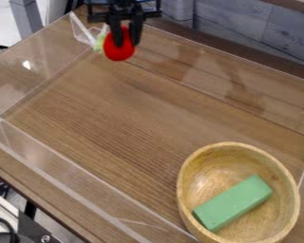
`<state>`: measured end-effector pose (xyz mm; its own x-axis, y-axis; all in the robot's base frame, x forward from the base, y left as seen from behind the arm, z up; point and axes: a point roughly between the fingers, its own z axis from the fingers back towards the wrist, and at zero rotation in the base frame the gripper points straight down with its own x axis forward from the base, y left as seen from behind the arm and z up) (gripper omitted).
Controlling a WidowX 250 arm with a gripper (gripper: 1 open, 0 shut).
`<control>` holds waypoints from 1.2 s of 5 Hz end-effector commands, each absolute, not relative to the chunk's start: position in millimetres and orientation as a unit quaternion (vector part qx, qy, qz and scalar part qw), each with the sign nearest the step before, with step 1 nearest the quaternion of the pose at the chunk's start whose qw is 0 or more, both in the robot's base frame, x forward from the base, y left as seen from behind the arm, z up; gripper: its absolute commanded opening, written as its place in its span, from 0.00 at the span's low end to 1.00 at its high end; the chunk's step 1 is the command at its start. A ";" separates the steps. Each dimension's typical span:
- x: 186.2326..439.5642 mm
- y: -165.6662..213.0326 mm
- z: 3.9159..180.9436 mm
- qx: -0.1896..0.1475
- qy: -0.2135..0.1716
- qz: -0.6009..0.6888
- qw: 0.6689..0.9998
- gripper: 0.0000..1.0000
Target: Move the red fruit to the left
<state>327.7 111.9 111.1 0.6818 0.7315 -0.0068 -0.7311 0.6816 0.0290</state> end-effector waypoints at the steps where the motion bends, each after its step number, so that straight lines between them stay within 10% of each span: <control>1: 336.6 125.6 136.0 0.023 -0.033 0.401 0.915 0.00; 6: 334.5 168.9 73.1 0.073 -0.010 0.428 0.901 0.00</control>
<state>332.1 163.0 57.0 0.6407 0.7671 0.0341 -0.7629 0.6309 0.1416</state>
